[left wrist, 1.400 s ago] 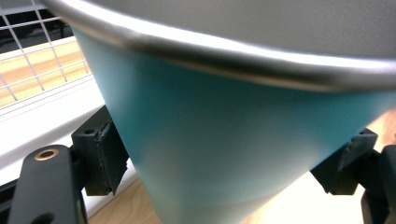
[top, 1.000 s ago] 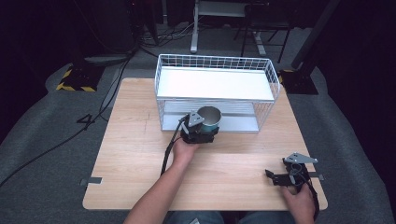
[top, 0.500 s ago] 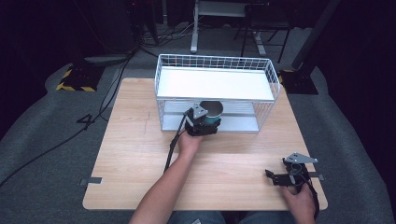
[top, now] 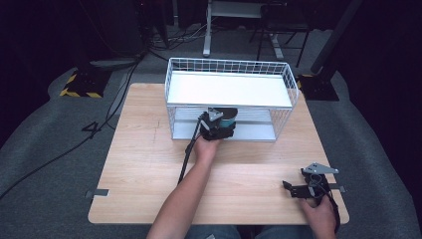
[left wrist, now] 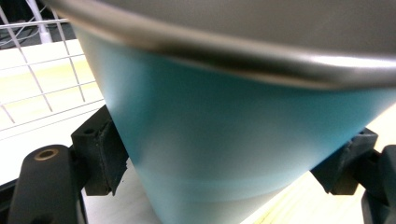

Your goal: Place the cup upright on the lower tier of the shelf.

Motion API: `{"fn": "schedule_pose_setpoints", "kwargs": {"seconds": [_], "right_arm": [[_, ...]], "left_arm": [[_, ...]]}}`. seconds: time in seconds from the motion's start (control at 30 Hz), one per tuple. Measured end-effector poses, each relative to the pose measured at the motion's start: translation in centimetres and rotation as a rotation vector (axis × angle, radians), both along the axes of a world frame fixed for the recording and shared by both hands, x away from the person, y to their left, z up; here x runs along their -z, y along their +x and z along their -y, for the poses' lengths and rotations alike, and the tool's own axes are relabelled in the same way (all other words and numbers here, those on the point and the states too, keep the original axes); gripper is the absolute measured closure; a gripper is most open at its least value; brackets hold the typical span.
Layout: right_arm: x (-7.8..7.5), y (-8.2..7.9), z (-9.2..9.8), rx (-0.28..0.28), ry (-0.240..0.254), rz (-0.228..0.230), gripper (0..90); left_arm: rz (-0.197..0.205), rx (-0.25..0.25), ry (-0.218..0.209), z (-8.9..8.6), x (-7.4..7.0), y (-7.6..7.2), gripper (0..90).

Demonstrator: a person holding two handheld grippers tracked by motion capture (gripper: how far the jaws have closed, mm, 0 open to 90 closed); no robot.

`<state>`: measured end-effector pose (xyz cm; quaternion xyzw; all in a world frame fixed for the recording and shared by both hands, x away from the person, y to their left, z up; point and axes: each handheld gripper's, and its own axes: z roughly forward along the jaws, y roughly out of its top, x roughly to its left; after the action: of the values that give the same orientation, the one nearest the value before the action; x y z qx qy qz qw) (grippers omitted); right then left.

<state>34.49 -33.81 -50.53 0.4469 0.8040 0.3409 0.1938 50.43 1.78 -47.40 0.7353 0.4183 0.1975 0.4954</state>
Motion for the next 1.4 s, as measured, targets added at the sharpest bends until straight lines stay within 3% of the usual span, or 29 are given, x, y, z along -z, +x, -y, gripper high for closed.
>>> {"fn": "schedule_pose_setpoints", "kwargs": {"seconds": [0.3,0.53,0.67,0.8,0.93,1.4], "right_arm": [[0.0,0.0,0.0,0.0,0.0,0.0,6.1],[0.0,0.0,0.0,0.0,0.0,0.0,6.1],[0.0,0.0,0.0,0.0,0.0,0.0,6.1],[0.0,0.0,0.0,0.0,0.0,0.0,6.1],[0.0,0.0,0.0,0.0,0.0,0.0,6.1],[0.0,0.1,0.0,-0.006,0.002,-0.001,5.8]], "left_arm": [[-0.018,0.022,0.006,0.3,0.5,0.4,18.6],[-0.005,0.025,0.013,0.4,0.6,0.4,17.6],[0.006,0.008,0.016,0.4,0.4,0.3,14.0],[-0.005,0.015,-0.014,0.2,0.3,0.4,8.7],[-0.007,0.01,-0.009,0.0,0.2,0.2,5.3],[0.025,0.037,-0.012,-1.9,-1.2,-2.4,5.2]]}}
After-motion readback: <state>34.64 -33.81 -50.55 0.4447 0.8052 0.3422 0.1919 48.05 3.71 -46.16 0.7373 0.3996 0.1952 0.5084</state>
